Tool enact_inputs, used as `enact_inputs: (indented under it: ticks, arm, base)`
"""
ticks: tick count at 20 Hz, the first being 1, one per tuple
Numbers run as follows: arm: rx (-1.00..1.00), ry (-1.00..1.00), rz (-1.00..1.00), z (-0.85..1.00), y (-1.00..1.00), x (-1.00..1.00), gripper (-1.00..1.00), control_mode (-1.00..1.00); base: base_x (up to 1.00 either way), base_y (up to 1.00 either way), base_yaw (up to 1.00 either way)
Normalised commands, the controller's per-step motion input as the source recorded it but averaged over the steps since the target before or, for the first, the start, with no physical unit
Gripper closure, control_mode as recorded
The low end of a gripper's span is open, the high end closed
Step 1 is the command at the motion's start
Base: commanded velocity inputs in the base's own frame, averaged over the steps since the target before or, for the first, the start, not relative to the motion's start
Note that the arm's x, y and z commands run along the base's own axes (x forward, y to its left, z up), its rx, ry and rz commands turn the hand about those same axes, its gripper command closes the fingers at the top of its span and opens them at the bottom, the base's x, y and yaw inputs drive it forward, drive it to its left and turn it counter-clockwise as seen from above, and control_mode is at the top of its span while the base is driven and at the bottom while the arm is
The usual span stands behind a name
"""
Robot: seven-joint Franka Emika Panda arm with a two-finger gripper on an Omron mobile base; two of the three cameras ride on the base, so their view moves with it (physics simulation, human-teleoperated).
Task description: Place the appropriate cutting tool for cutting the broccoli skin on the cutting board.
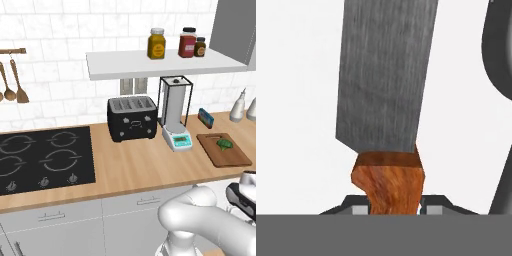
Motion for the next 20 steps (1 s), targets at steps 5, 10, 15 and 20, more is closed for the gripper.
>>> enact_inputs:
  ticks: [5,10,15,20]
  arm:
    - [0.01,0.0,-0.05,0.19,0.08,-0.23,1.0,-1.0]
    - [0.0,-0.03,-0.11,0.84,-0.07,-0.41,1.0,-1.0]
    - [0.0,-0.04,-0.11,1.0,-0.1,-0.51,1.0,-1.0]
    - [0.0,-0.01,-0.14,1.0,-0.02,-0.18,1.0,-1.0]
  base:
    - [0.0,0.0,0.0]
    - [0.0,0.0,0.0]
    - [0.0,0.0,0.0]
    - [0.0,0.0,0.0]
